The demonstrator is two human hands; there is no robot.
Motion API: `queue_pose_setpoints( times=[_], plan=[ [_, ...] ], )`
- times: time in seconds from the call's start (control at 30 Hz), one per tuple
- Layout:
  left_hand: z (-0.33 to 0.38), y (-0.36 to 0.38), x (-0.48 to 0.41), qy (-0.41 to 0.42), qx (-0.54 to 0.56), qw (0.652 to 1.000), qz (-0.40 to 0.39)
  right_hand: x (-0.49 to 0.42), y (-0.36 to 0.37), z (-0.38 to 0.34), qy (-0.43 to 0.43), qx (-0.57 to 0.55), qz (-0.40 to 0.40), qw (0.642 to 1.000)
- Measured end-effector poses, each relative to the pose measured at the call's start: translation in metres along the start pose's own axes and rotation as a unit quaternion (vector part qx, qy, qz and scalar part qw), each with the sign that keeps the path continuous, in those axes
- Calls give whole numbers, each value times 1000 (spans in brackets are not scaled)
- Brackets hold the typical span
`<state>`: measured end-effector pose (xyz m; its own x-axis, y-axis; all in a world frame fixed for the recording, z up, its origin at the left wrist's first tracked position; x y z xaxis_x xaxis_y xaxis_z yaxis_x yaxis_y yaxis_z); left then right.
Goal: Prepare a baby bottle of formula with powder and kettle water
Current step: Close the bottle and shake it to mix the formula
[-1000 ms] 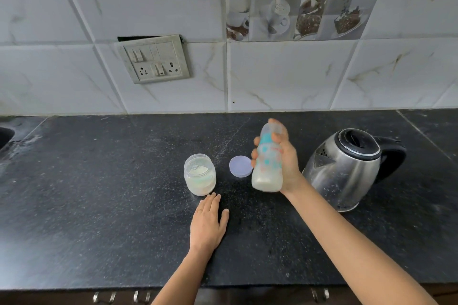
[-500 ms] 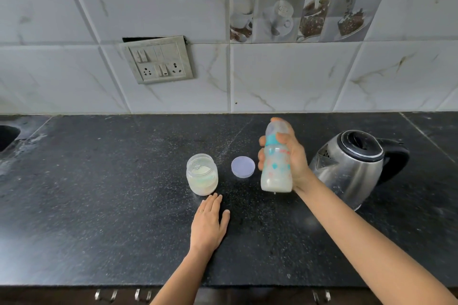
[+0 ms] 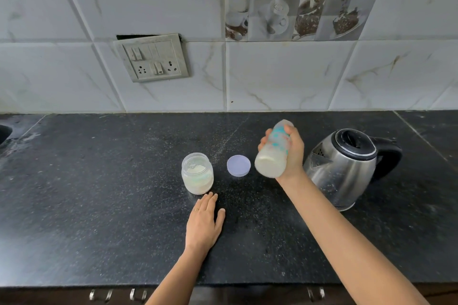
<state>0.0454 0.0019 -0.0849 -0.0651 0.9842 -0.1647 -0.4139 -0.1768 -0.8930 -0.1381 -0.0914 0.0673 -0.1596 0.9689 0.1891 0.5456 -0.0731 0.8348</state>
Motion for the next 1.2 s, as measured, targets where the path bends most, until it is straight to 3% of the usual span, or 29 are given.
queue_pose_setpoints(
  times=[0.13,0.17,0.33,0.53,0.7,0.9,1.0,1.07,1.2],
  plan=[
    [0,0,-2,2,-1,1000,0,14,5,13,-1,160,-94,983],
    [1,0,-2,2,-1,1000,0,14,9,9,-4,155,-101,983],
    [1,-1,0,2,-4,1000,0,1,1,-19,-9,1,7,1000],
    [1,-1,-1,3,2,1000,-1,22,5,4,30,148,-84,985],
    [1,-1,0,2,6,1000,-1,5,7,-17,4,12,8,1000],
    [1,-1,-1,-1,9,1000,-1,23,15,3,-7,150,-103,983],
    [0,-1,-1,1,9,1000,-1,7,14,-9,-5,19,-7,1000],
    [-1,-1,0,2,9,1000,0,3,13,-13,-12,-11,22,1000],
    [-1,0,-2,1,15,1000,3,26,16,20,33,148,-92,984]
  ],
)
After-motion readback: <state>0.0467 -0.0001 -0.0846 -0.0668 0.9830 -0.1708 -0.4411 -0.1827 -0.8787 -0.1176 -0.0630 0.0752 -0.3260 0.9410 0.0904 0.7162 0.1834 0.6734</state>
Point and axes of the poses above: each hand's wrist, its own x-axis away from the middle knuckle, its own y-axis out of the palm, z = x × y, the point moved 7 cm from there along -x, towards the middle knuckle, and after that the axes turned 4 degrees about -x, right-handed, at the moved point
